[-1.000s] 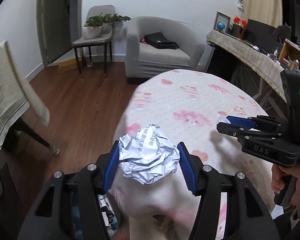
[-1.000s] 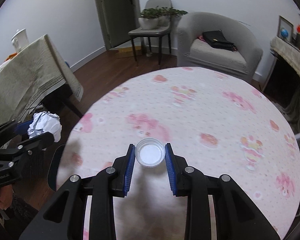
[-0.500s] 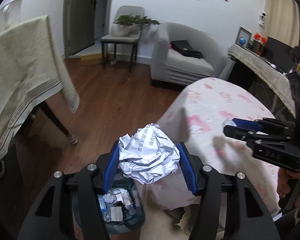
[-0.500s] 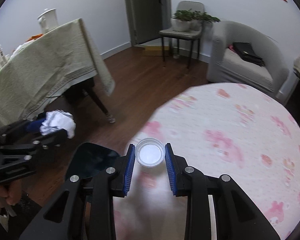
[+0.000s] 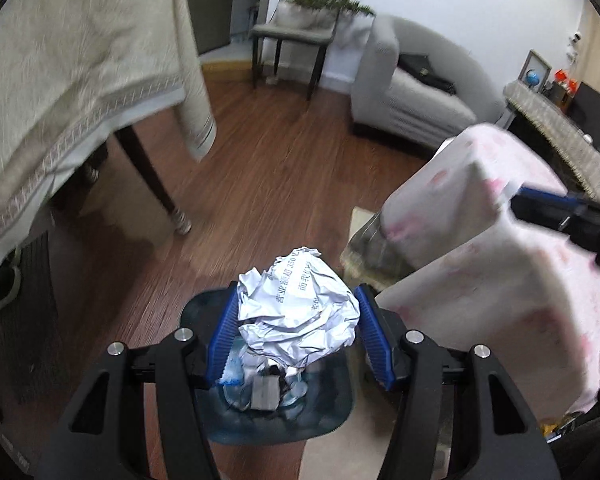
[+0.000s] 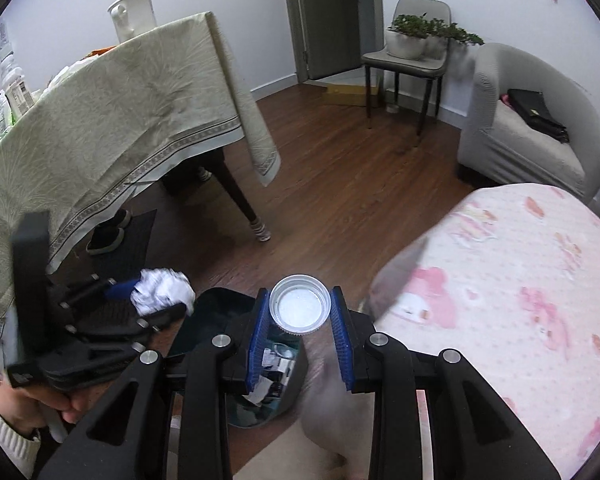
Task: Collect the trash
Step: 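Carry the foil ball and clear lid from the table over the teal bin, then open the left tool to drop the foil ball into the bin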
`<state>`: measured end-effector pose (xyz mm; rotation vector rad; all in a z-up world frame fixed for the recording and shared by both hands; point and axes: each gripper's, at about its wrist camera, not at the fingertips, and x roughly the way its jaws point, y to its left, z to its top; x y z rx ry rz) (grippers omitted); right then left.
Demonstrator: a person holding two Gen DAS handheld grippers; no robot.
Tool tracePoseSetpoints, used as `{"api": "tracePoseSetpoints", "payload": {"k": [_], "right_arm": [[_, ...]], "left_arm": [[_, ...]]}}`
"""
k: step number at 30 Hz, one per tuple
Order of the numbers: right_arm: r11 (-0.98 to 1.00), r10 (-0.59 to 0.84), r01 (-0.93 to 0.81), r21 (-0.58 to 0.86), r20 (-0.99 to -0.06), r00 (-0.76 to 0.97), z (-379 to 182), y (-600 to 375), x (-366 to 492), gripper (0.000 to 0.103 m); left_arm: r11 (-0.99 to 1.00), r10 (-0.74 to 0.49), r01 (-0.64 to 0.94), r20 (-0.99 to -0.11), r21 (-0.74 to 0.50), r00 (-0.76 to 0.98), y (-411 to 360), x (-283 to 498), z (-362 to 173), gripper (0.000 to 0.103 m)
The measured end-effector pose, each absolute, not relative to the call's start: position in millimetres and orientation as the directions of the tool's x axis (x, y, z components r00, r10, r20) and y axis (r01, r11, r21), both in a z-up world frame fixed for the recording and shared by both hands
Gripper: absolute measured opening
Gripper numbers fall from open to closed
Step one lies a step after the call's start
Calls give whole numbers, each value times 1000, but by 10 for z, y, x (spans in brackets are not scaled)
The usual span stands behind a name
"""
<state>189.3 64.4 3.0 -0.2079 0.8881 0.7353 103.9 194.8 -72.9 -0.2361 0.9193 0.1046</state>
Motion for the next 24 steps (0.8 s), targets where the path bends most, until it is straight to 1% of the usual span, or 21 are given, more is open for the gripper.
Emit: {"api": "tracePoseSetpoints", "payload": {"k": [5,8,13,20,23,24], "right_arm": [[720,510,-679,140,-771,381,-24,880,1857,31],[708,518,-691,148,-773,366,-52,1019,1831,31],[689,520,-709,151,-784,338,-144,1268,1790,31],[684,499,-714,148,-809,310,-323,1501,1786,31],[685,483,-714,148,-825,293,-447,1601,1793,31],[684,478,-714,146,-830,288,-493,1634,1792,31]], "left_arm": [[966,-22,-206,-840,-158,542,2073,995,-1058,60],[970,-16,-202,-859,-139,512,2098,959,-1198,60],[963,-63,-208,-891,-173,449,2182,915,-1463,60],[959,-79,-226,-931,-168,357,2309,839,-1821,60],[955,-83,-241,-938,-172,338,2393,811,-1885,64],[955,-83,-243,-937,-172,338,2412,806,-1875,69]]}}
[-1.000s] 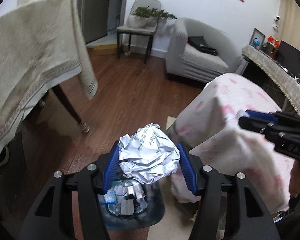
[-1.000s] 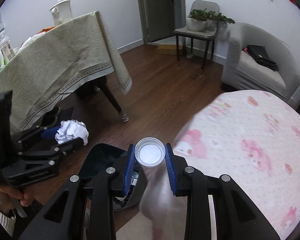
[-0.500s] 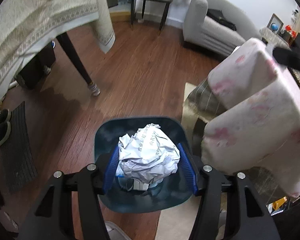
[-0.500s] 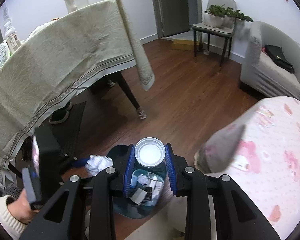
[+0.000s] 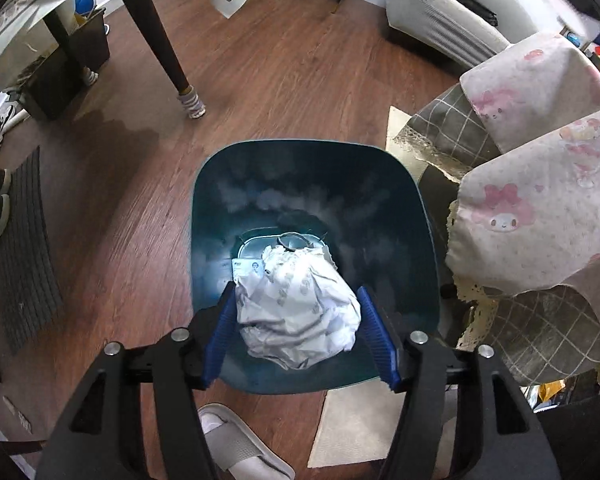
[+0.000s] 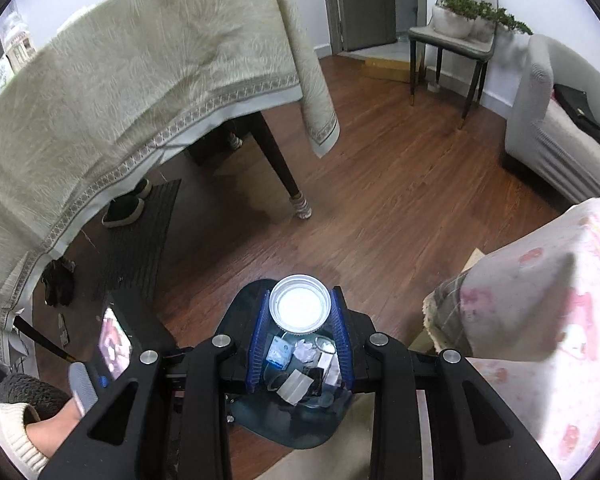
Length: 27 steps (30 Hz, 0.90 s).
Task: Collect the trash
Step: 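Open the left tool to drop the foil ball into the bin, then lower the right tool into the bin and open it, releasing the clear lid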
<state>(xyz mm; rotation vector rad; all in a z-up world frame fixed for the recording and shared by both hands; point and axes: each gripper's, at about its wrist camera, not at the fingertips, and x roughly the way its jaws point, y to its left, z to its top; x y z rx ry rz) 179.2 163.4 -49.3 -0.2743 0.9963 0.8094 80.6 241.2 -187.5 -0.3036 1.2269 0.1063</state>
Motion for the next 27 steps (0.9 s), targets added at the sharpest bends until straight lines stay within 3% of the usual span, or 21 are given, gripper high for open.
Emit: {"api": "tracePoseSetpoints", "payload": {"k": [1,12,20,27], "right_arm": [[684,468,-715,143,-838,281,-557,1665,1800,31],[712,352,-692,124,-915,199,-1433,1881,1871,30],[711,283,-695,108,-949,141,-1916,2009,1795,31],[693,221,-716,84,-970,100,-2282,2019,1694,31]], "left_arm": [[955,-76,-245,-936,-168,344,2444,786,-1849,74],[955,-29,-250,-894,-157,448,2661,607,-1414,75],[958,-8,-241,-854,-156,521,2655,554,-1071,69],[956,16,-252,-829,-152,559,2633,528,-836,58]]}}
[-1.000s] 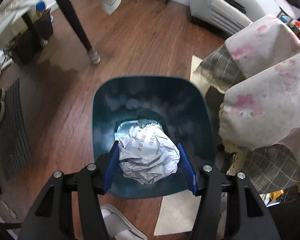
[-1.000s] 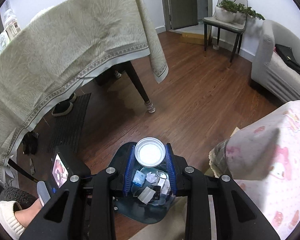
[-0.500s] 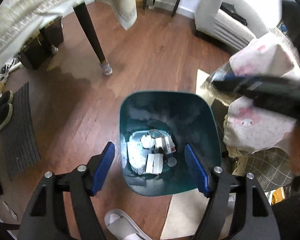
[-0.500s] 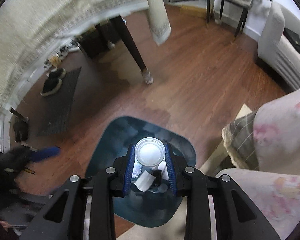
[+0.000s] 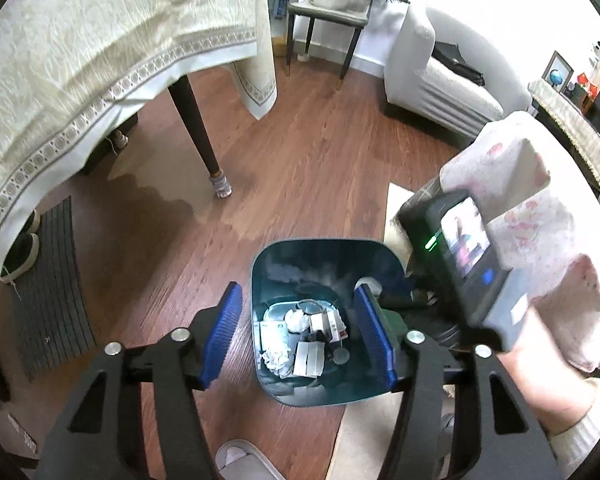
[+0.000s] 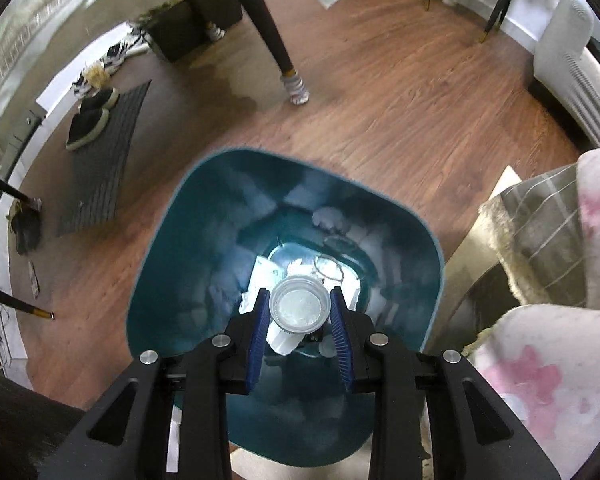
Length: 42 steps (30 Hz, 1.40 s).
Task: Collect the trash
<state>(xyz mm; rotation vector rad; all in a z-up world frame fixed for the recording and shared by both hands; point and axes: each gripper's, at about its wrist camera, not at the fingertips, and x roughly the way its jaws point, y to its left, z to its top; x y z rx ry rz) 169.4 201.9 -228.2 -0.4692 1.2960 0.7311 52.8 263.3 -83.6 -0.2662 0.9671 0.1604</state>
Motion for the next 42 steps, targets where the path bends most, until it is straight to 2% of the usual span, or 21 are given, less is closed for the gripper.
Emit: {"api": "tracePoseSetpoints", "payload": {"k": [5,8,11,12,13,18,25,29,31,32,34,42], "right_arm": [[679,202,-730,77,-976,85,-2384,2000,1649,31],[656,215,-749,96,-975,63,-2358,2008,1578,37],[624,201,-777,78,-977,64,-2357,2035,1482,52],[621,196,-781,69,-978,69,-2357,2034,1459,63],[620,194,-782,64,-978,73,-2364,2025,1458,69],[607,180,-794,34,-979,96,-2313,1968,1409,69],[627,290,-778,41,-939,185,-1617,1811,1378,69],[657,367,-753,44,-891,269,-1137,1621,1305,70],[677,398,-735,41,-861,318,-907,1475,1250,77],[690,408,-723,33,-843,351,-783,1392,1214,79],[710,430,-704,23,-806,407,-542,1207,1133,87],[786,433,-616,-40,-676,596,255,300,691,99]], "left_arm": [[961,17,-235,-813,-148,581,2621,500,-715,49],[959,-5,-227,-809,-170,588,2617,472,-646,47],[961,4,-224,-802,-162,598,2607,433,-558,42],[961,6,-224,-798,-162,603,2604,422,-522,41],[960,6,-226,-793,-166,609,2610,413,-489,41],[955,6,-235,-782,-180,623,2623,399,-363,39],[958,16,-228,-764,-172,644,2574,353,-125,39],[957,30,-233,-739,-174,673,2539,229,20,55],[957,49,-239,-717,-165,695,2522,126,104,74],[957,60,-240,-701,-162,710,2507,61,154,77],[957,84,-247,-672,-151,736,2465,-64,257,90],[959,203,-277,-561,-50,803,2112,-504,575,98]]}}
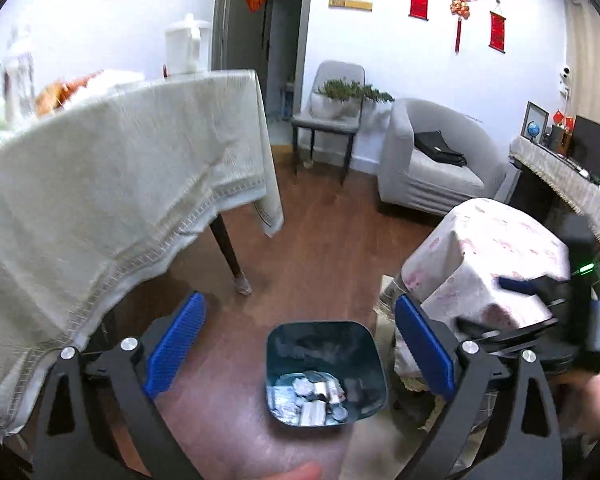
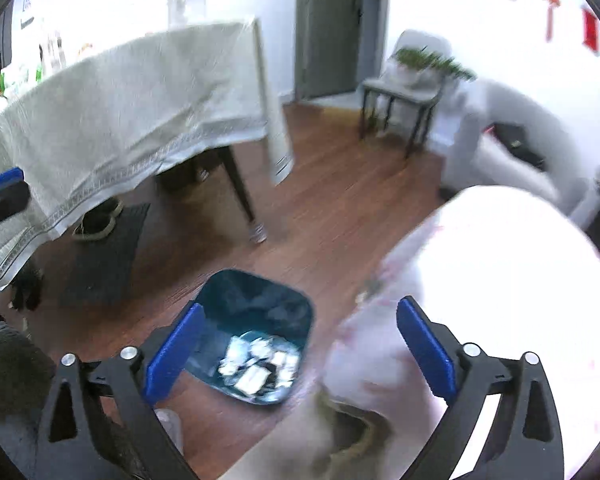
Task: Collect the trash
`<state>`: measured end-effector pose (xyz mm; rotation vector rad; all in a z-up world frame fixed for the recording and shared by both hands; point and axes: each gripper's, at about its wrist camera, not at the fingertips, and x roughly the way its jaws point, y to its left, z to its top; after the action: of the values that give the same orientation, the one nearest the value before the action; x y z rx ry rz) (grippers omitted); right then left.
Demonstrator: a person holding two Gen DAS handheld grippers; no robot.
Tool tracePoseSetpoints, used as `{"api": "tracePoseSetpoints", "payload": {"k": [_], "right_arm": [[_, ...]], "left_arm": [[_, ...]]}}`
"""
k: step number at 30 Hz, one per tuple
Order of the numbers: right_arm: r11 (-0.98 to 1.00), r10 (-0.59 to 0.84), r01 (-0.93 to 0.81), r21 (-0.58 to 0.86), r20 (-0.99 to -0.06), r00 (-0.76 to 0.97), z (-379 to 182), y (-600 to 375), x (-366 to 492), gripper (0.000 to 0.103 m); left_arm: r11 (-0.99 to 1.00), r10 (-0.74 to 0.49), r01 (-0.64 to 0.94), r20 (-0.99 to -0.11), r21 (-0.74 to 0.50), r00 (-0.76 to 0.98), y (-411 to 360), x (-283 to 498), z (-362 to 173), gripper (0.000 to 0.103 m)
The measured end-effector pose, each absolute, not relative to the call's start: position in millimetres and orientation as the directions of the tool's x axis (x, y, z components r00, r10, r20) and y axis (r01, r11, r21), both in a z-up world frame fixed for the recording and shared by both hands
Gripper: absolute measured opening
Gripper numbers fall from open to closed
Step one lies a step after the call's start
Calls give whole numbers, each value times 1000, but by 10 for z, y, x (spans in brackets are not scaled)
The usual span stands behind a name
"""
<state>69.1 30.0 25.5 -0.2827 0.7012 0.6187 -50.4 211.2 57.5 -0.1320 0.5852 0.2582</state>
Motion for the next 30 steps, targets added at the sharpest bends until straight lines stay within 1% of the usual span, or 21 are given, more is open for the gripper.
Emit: {"api": "tracePoseSetpoints", "payload": {"k": [2,5,8,13,18,23,27,30], "right_arm": [[808,422,-588,-43,-655,627,331,82,597,99],[848,391,-528,-43,-622,678,383,-308,442,99],[878,352,-476,-55,-600,719,369,-594,300,99],[927,306,-376,-19,-543,782,429,-1110,74,99],[944,280,-329,-9,-505,816,462,-1449,-153,99],[953,245,-300,-41,-477,844,460,-1674,-358,99],[956,235,-290,-49,-467,853,466,-1799,-452,99],[957,247,-290,-26,-459,854,446,-1852,-466,99]], "left_arm": [[962,207,-269,-540,-38,816,2009,-608,590,98],[966,204,-257,-544,-21,814,1907,-683,565,98],[966,221,-258,-526,2,821,1834,-783,552,99],[961,239,-276,-510,3,826,1744,-885,533,99],[966,230,-260,-488,5,842,1616,-1015,486,99],[971,215,-237,-482,15,850,1550,-1087,382,99],[978,182,-210,-486,-2,855,1547,-1117,290,99],[983,152,-181,-475,-16,866,1539,-1123,300,99]]}}
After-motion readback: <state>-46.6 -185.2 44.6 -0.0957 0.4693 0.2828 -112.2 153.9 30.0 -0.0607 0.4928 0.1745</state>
